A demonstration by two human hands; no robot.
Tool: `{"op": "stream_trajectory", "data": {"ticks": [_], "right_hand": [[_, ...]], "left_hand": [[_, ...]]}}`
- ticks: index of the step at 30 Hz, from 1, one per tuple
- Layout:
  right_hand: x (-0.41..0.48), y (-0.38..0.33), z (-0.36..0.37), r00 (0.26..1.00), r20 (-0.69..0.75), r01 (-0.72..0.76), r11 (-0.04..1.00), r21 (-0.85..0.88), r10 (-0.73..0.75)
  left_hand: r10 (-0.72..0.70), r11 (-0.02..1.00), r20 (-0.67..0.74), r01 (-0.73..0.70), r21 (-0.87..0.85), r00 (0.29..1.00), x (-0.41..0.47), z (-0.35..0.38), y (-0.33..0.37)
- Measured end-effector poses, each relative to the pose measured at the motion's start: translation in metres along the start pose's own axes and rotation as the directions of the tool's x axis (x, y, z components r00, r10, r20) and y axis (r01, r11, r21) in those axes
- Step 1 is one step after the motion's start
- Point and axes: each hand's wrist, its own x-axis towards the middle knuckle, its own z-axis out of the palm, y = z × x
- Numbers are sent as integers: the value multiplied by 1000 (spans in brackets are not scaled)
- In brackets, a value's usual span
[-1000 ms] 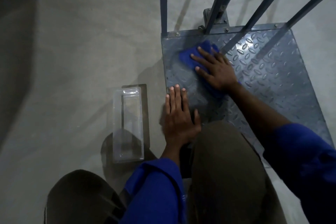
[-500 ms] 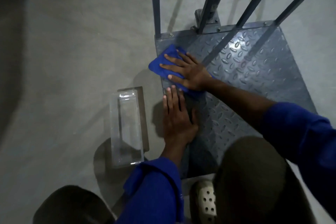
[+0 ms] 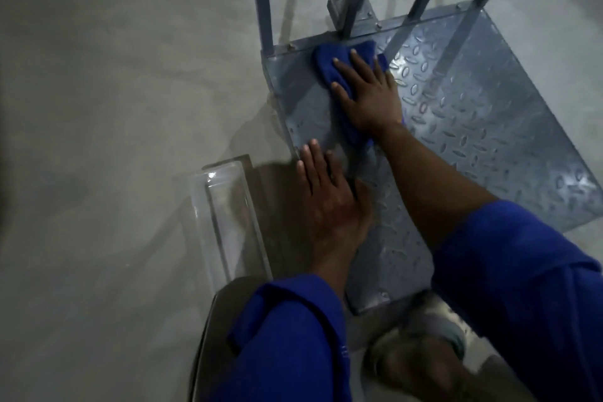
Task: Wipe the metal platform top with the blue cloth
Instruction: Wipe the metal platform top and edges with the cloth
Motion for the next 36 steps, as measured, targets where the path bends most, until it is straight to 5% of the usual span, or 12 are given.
{"op": "stream_trajectory", "data": {"ticks": [6,9,12,15,17,19,22,24,26,28,32,36], "right_hand": [[-18,13,-9,975,16,-221,975,6,221],[-21,-3,-3,985,138,109,994,-21,-105],[-15,20,-6,872,204,456,890,-8,-444],[5,43,-22,985,90,146,989,-8,-144],[11,35,-17,998,62,-13,1000,-25,15],[9,13,-7,981,103,173,982,-73,-166],[10,5,-1,777,262,600,799,-38,-572],[28,17,-11,739,280,642,767,-18,-613],[41,27,-19,847,227,495,869,-11,-480],[38,14,-13,865,216,469,883,-29,-453],[25,-13,7,630,252,762,648,-16,-735],[40,-15,-5,914,155,378,926,9,-374]], "left_hand": [[-14,999,15,14,30,1000,0,3,4],[-40,998,13,39,52,999,-2,2,5],[-46,997,-6,46,58,999,-4,4,6],[-50,998,-27,51,32,998,-3,5,6],[-40,998,-29,41,44,999,-1,6,5],[-39,997,-14,40,62,999,1,7,4],[-55,992,6,53,115,998,0,6,5],[-59,991,6,58,119,998,0,6,5],[-53,993,9,51,110,999,1,6,5],[-44,992,24,40,123,999,0,5,3],[-21,985,16,17,171,1000,-3,4,4],[-17,987,-15,19,162,1000,2,9,-2]]}}
